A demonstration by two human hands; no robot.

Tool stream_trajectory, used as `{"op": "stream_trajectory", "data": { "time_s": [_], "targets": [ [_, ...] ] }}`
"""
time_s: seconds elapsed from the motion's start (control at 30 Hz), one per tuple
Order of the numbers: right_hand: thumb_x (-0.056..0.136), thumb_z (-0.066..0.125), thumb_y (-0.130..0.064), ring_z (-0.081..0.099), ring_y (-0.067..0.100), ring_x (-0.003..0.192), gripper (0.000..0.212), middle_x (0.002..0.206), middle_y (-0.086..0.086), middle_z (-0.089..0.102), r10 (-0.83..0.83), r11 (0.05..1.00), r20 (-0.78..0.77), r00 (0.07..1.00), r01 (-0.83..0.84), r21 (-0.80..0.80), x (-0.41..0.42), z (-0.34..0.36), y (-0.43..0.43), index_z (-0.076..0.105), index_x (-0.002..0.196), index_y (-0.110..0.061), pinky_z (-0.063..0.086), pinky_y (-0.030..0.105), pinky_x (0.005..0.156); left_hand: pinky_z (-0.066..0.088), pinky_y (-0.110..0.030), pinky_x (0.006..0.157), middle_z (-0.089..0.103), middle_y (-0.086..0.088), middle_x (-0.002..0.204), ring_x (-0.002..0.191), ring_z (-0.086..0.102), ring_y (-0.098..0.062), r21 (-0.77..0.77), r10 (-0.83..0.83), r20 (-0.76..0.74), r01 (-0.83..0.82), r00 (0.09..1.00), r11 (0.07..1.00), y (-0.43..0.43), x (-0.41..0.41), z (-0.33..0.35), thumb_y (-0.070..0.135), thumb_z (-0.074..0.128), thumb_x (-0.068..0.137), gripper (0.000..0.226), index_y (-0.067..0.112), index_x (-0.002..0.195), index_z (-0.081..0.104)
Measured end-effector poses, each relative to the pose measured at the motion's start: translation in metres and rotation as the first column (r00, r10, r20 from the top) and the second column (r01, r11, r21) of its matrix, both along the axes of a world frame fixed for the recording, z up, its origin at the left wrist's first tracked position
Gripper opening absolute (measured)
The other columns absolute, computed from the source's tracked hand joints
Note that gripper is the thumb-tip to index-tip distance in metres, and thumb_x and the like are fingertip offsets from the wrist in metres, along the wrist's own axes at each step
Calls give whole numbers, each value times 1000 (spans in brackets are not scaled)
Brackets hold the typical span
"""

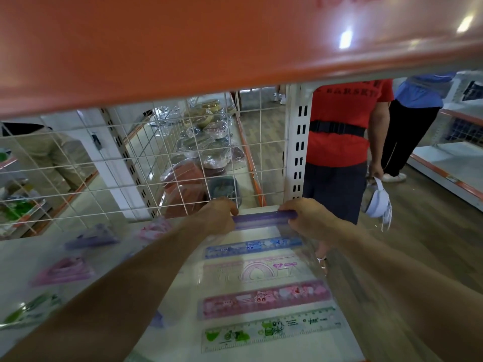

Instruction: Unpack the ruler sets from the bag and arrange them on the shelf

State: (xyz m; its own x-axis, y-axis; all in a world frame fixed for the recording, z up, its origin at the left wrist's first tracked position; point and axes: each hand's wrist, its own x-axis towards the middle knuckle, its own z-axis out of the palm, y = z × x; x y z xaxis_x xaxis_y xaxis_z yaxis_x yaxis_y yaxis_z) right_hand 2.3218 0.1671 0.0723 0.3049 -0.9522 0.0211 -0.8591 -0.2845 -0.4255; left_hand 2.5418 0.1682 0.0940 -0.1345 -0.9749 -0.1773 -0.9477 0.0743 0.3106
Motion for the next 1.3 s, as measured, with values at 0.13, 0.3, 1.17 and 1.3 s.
{"op": "stream_trajectory", "data": {
  "time_s": [0.13,0.3,1.17,1.3],
  "targets": [
    [87,49,-1,57,20,109,40,119,4,65,7,1000,7,1000,-7,21,-2,2,-1,65,120,-15,43,25,91,49,-26,85,63,-7,111,93,63,-20,14,9,-46,-9,999,1000,1,6,0,16,66,82,37,14,119,63],
    [85,55,-7,57,16,108,39,120,1,64,-2,998,53,999,-2,69,-5,2,-6,65,122,-17,40,18,88,48,-27,86,67,-7,108,99,62,-22,-48,-22,20,23,1000,999,4,0,2,19,61,85,30,14,114,68],
    [90,55,-9,59,17,106,32,117,0,65,-80,997,107,991,80,7,-3,2,4,66,118,-19,44,25,89,45,-32,91,58,-8,123,113,55,-26,-108,85,255,-59,963,992,5,0,-14,14,50,90,32,11,120,59],
    [91,55,-10,59,16,106,31,117,0,66,-30,999,76,997,34,-39,-6,1,7,65,119,-17,41,20,87,44,-31,87,58,-12,120,110,55,-28,-93,70,208,-51,976,994,5,3,-12,11,50,90,30,9,118,58]
  ]
}}
